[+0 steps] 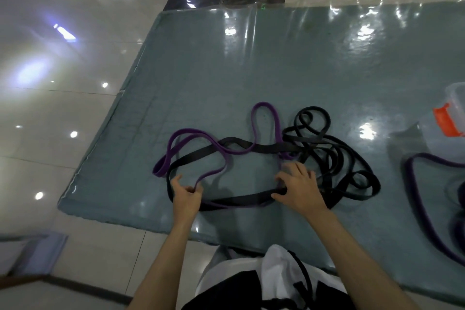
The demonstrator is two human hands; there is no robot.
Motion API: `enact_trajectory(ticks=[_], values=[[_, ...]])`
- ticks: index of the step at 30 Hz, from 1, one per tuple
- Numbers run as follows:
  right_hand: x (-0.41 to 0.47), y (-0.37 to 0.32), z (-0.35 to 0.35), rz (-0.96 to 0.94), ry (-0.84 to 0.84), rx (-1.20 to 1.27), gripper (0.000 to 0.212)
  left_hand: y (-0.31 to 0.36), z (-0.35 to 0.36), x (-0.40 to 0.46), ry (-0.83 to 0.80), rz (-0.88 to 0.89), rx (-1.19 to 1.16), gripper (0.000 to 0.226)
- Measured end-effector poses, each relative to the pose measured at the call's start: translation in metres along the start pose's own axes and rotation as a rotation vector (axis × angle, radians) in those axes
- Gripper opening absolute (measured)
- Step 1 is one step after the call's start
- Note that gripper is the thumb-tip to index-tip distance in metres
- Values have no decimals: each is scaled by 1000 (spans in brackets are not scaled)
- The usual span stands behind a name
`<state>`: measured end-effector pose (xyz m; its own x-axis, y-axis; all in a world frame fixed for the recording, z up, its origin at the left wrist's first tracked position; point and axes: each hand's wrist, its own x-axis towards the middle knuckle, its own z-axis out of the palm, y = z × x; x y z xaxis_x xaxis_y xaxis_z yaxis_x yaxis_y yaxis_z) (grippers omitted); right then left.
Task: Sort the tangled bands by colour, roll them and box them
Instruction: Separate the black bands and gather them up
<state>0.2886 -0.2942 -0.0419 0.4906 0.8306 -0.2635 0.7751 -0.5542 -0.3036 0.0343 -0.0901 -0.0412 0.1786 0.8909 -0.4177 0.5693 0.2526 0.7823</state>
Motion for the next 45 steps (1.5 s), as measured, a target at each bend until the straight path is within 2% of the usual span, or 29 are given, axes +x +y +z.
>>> enact_trajectory(ticks=[2,4,7,10,12,14,17,19,21,23,24,26,31,35,39,41,42,45], values=[[16,-7,-7,-66,-93,-85,87,-7,-9,-2,17,-37,-14,70],[33,-13,-13,-118,-219,-193,111,-13,-16,-5,6,-69,-22,66],[53,-13,-20,-147,-324,-198,118,-21,-22,-8,-30,-97,-6,63],[69,-7,-27,-148,-288,-166,110,-26,-25,-13,-44,-96,20,62],[79,-2,-32,-156,-219,-191,95,-29,-26,-15,-32,-96,43,60],[87,2,-35,-169,-223,-234,81,-31,-26,-17,-31,-103,54,58],[91,5,-35,-219,-243,-370,90,-30,-27,-19,-44,-109,42,57],[90,5,-32,-202,-170,-401,90,-27,-27,-20,-49,-103,15,57],[89,5,-28,-175,-108,-387,69,-22,-25,-20,-50,-92,-24,58],[87,5,-26,-168,-114,-339,37,-17,-22,-20,-48,-67,-65,60],[85,6,-26,-168,-124,-302,26,-15,-21,-19,-40,-55,-85,60],[79,13,-28,-164,-109,-132,20,-11,-18,-17,-4,-41,-133,59],[51,44,-52,-171,177,362,20,2,-11,-13,83,-39,-217,71],[11,69,-70,-87,323,667,27,13,0,-11,68,-18,-245,70],[-19,100,-79,101,534,863,52,29,17,-11,15,36,-216,63],[-29,112,-77,212,655,954,57,35,24,-13,-8,89,-138,62],[-34,116,-75,262,715,1020,57,36,29,-14,-20,86,-61,70],[-40,132,-69,476,931,1218,51,46,46,-23,-15,24,408,96]])
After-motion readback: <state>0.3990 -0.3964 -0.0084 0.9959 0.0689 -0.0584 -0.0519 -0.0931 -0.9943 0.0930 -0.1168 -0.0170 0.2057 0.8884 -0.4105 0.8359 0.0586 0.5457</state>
